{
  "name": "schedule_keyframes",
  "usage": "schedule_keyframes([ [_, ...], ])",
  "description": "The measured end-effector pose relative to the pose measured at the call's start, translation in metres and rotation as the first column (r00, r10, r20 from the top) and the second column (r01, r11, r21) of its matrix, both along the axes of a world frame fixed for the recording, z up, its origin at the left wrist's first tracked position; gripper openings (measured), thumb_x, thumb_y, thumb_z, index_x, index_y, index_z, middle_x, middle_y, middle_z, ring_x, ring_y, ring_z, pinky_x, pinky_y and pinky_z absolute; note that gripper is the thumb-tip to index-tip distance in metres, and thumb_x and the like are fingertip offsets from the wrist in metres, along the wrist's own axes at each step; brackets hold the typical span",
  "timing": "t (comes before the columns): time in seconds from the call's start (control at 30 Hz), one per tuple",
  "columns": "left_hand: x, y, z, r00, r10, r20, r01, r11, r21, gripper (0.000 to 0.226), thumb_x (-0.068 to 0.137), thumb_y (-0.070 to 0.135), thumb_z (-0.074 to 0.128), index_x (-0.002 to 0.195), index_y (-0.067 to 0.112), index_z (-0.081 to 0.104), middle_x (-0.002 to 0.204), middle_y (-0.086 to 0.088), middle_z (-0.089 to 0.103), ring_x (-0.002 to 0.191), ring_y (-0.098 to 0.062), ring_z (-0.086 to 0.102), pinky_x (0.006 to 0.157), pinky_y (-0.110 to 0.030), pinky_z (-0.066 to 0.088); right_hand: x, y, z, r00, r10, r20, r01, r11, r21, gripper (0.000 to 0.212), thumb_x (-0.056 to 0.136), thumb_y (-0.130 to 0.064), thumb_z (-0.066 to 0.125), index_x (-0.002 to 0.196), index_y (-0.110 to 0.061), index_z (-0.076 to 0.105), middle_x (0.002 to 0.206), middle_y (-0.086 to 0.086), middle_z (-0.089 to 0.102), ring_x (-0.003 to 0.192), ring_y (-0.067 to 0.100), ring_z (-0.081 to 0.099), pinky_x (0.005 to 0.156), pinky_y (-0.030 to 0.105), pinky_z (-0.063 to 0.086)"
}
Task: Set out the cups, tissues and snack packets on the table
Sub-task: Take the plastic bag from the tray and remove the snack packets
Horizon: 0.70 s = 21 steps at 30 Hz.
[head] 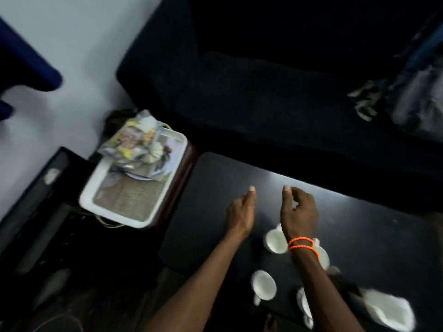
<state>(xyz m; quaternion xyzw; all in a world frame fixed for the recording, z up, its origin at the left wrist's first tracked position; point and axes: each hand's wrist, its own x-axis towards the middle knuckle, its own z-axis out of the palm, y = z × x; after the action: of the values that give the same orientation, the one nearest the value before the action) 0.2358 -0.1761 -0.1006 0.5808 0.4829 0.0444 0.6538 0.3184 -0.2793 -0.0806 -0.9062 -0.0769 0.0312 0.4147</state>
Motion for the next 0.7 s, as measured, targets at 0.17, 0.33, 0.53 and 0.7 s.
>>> schedule_keyframes([
  [0.17,-0.055,0.154,0.013,0.981,0.195,0.021,-0.196,0.977,0.083,0.073,0.076,0.080,0.046,0.091,0.015,0.076,0.099,-0.013,0.077,0.098,-0.028,0.072,0.096,-0.057,0.056,-0.039,0.172,0.000,0.961,0.246,-0.125,-0.233,0.966,0.112,0.032,0.096,-0.038,0.059,0.104,-0.011,0.073,0.100,0.012,0.072,0.097,0.028,0.066,0.088,0.044,0.054],
  [0.33,-0.110,0.290,0.027,0.946,0.317,-0.065,-0.262,0.870,0.418,0.040,0.087,0.051,0.054,0.086,0.016,0.072,0.094,-0.012,0.078,0.097,-0.035,0.071,0.082,-0.037,0.054,-0.079,0.321,-0.001,0.814,0.494,-0.306,-0.480,0.868,0.126,0.035,0.093,-0.044,0.061,0.102,-0.013,0.073,0.100,0.008,0.075,0.098,0.024,0.068,0.084,0.030,0.049],
  [0.53,-0.149,0.411,0.015,0.887,0.376,-0.269,-0.139,0.773,0.619,0.058,0.086,0.030,0.070,0.138,0.007,0.057,0.141,-0.017,0.055,0.132,-0.035,0.051,0.107,-0.043,0.043,-0.096,0.429,-0.025,0.605,0.406,-0.685,-0.345,0.909,0.233,0.073,0.083,-0.061,0.064,0.131,-0.006,0.058,0.112,0.014,0.068,0.105,0.033,0.064,0.096,0.039,0.051],
  [0.7,-0.161,0.466,-0.013,0.896,0.180,-0.406,0.036,0.881,0.471,0.078,0.086,0.050,0.073,0.149,0.012,0.049,0.150,-0.015,0.055,0.138,-0.034,0.052,0.111,-0.042,0.043,-0.088,0.464,-0.043,0.426,0.383,-0.820,0.007,0.905,0.426,0.074,0.080,-0.069,0.063,0.122,-0.008,0.062,0.119,0.012,0.068,0.107,0.030,0.066,0.095,0.045,0.056],
])
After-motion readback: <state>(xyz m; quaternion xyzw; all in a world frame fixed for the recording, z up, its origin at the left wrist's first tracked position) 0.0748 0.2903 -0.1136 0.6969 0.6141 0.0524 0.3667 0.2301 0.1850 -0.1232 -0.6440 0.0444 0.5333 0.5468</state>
